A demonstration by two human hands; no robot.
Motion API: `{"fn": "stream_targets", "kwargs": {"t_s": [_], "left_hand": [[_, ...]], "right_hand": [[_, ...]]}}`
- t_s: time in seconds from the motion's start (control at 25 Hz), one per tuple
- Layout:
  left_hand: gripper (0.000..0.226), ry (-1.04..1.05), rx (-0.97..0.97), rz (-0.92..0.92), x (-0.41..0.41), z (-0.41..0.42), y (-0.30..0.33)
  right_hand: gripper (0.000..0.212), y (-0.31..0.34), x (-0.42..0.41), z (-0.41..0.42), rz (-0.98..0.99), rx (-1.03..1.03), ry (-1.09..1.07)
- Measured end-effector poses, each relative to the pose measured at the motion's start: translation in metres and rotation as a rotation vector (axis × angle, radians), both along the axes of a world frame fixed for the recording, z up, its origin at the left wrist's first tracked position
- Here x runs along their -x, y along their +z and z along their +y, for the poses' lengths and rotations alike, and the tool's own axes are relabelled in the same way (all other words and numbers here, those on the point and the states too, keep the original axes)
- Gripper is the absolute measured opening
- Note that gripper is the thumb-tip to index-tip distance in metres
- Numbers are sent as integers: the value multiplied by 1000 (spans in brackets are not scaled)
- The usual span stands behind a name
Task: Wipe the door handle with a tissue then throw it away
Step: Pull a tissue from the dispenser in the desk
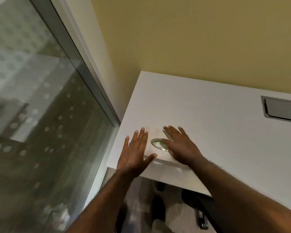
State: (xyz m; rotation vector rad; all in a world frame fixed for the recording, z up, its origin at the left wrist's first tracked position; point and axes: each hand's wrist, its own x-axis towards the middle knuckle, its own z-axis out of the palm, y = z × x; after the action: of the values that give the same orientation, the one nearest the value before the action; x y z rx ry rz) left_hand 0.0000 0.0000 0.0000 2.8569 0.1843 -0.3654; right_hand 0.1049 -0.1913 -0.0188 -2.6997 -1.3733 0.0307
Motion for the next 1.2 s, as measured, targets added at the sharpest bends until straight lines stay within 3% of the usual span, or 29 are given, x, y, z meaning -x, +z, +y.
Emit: {"fn": "stream_targets", "kwargs": {"t_s": [0.28,0.48,0.76,1.2], "left_hand": [[85,-21,-11,5,-17,3,-21],[85,-4,16,-17,-20,6,-30],[90,2,13,-71,-19,10,-44],[97,1,52,-128,-18,11,-46]], "right_hand": [[2,-13,-31,23,-28,-32,264],[28,-21,-41,38,-33,-94,290],[23,-33,-47,42,-69,22,343],[26,-37,-50,42,-137,-56,480]]}}
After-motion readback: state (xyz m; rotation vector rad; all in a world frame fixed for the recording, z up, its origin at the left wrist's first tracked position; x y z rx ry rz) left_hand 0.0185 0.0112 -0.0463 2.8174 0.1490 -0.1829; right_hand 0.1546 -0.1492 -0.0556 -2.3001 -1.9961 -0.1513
